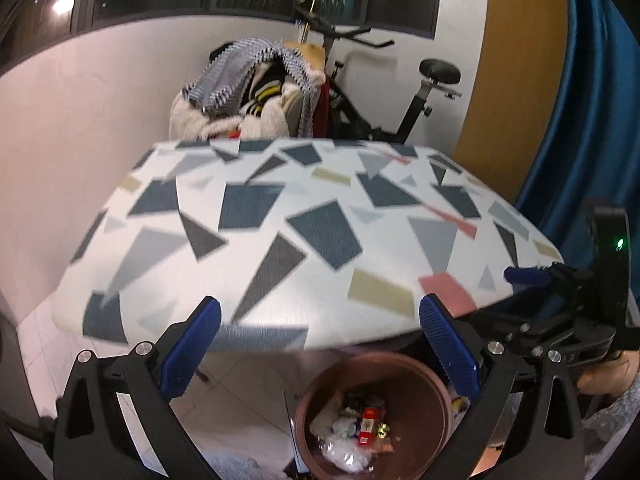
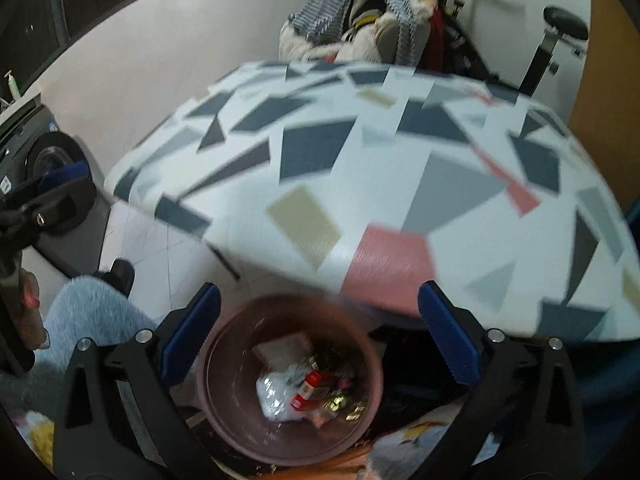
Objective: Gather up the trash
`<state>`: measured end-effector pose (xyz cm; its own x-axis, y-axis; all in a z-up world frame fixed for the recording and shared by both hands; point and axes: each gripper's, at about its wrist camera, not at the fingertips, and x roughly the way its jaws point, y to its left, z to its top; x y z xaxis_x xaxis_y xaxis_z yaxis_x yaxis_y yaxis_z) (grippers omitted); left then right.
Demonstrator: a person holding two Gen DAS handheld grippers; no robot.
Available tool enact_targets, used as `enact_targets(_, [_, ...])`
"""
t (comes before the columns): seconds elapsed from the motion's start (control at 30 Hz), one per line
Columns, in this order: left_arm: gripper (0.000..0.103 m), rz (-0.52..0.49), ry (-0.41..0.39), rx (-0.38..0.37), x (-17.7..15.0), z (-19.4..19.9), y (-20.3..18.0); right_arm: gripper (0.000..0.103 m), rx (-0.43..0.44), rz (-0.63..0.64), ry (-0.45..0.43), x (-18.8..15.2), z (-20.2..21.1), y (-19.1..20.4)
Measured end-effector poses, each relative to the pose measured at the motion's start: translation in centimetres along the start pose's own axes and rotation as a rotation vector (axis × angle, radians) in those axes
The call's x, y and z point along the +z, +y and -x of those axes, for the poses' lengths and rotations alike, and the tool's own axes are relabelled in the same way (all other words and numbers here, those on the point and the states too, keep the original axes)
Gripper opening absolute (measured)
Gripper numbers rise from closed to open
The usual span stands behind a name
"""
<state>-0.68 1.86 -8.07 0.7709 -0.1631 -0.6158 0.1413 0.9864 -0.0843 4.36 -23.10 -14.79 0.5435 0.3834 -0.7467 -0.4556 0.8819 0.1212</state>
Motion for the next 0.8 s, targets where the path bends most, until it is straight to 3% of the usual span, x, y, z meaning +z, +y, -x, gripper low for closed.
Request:
enact_targets(0.2, [0.097,-0.064,-0.12,0.036,5.1,3.0,-1.6,0.097,-0.083,0.014,-0.163,5.0,6.0,-1.0])
enact_targets(0.43, [0.097,-0.155,-0.239,0.118,9.4,6.7,-4.0,0.097,-0.131,0.016,-0.296,8.5,11.6,-2.3])
enact_targets(0.8, [0.097,-0.136,-0.233,0.133,10.6,8.5,-5.2,0.097,-0.154,0.03,-0.361,10.0,15.9,-2.7])
